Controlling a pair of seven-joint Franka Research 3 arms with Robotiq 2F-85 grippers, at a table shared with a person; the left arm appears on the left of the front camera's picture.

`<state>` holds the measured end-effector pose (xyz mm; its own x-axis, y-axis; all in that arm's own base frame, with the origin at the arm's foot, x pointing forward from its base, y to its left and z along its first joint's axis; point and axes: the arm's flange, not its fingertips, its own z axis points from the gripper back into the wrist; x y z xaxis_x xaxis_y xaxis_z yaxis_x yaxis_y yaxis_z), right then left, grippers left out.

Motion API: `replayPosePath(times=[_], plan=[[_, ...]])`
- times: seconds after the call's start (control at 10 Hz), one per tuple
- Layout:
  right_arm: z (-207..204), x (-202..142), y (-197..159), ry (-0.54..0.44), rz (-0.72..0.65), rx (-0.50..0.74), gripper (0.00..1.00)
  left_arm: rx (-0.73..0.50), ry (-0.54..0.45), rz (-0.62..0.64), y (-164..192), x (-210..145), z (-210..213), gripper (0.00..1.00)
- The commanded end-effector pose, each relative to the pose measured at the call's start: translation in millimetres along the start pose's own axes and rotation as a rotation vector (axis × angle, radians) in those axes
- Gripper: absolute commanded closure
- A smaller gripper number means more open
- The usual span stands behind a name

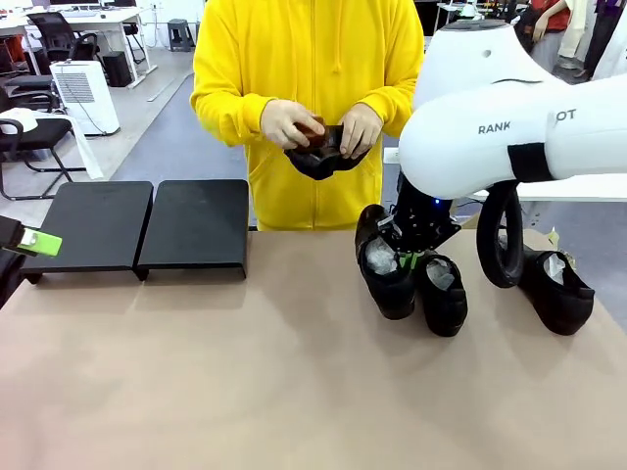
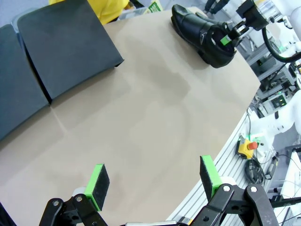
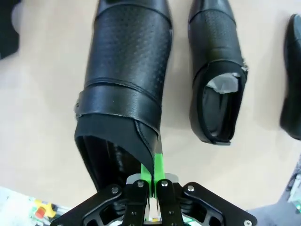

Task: Organize the shoes by placing them on the stand.
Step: Pick up one Shoe and place it in the middle of the table.

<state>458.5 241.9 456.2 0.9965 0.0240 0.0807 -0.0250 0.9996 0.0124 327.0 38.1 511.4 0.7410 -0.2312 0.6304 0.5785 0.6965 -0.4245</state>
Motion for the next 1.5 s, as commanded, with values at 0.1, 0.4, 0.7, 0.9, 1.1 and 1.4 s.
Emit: replayPosePath(times=[0.1,0.4,0.7,0.9,1.1,1.4], plan=[[1,-22,52,0.038,0.013,-0.017,1.00,-0.014,-0.009,-0.016,0,0,0,0.00],[-13,-70,106,0.121,0.042,0.106,1.00,-0.014,-0.009,-0.016,0,0,0,0.00],[-52,-98,138,0.170,0.020,0.215,1.00,-0.014,-0.009,-0.016,0,0,0,0.00],[-66,-114,145,0.196,-0.015,0.296,1.00,-0.014,-0.009,-0.016,0,0,0,0.00],[-78,-119,151,0.228,-0.006,0.278,1.00,-0.014,-0.009,-0.016,0,0,0,0.00],[-85,-116,152,0.249,-0.004,0.228,0.75,-0.014,-0.009,-0.016,0,0,0,0.00]])
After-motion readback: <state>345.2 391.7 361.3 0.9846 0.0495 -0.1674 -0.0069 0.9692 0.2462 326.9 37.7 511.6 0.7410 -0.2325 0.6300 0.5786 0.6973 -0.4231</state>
